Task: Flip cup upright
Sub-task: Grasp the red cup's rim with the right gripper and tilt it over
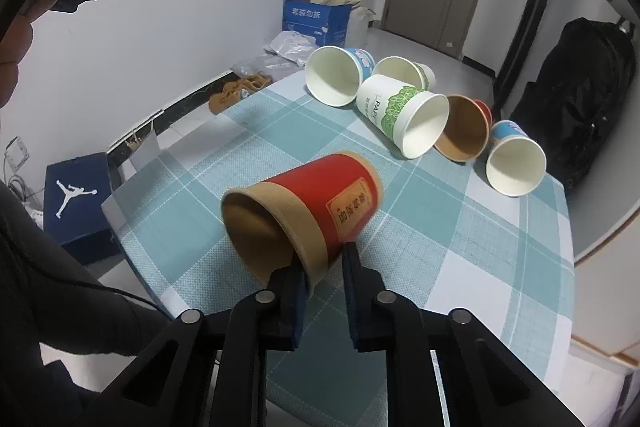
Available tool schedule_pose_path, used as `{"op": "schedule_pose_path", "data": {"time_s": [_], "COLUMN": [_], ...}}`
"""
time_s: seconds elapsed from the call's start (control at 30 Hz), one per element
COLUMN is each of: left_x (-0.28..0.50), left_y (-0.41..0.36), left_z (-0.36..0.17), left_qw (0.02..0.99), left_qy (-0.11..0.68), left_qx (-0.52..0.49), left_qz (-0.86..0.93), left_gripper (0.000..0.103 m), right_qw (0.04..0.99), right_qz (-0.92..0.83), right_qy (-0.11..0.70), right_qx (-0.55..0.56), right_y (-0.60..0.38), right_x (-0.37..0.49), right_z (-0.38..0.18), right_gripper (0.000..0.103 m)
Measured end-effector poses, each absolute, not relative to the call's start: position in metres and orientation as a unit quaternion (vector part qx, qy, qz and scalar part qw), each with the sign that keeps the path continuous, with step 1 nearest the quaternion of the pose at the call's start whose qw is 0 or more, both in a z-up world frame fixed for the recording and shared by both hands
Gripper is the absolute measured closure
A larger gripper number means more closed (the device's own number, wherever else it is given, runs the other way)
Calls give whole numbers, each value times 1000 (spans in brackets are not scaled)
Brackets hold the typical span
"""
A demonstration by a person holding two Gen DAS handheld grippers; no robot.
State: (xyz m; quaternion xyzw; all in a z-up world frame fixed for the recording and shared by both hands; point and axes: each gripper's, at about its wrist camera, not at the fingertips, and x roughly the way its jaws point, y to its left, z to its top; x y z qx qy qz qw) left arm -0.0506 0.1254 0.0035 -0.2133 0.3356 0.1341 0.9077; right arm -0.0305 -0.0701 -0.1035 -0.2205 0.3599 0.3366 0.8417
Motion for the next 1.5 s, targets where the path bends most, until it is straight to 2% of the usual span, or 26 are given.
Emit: {"op": "schedule_pose_path", "data": {"time_s": [0.33,0.9,1.2,1.5], "left_x": [-51,-37,-12,-16], "left_y": [126,100,74,82], "left_z": [0,6,12,4], "left_qw": [905,910,910,899], "left_qy": [343,338,334,344], "left_qx": [-216,-216,-232,-257], "left_qz": [133,105,82,85], "left_gripper": [18,18,18,18], "right_qw": [845,823,795,750], "right_qz": [344,376,378,366], "right_qy": [360,424,475,548], "right_qx": [-195,-38,-16,-49], "right_y": [-75,-123,-168,-183], "right_x": [-30,-9,-3,34], "right_z": [-95,-63,-45,-48], "right_gripper": [100,101,101,101]}}
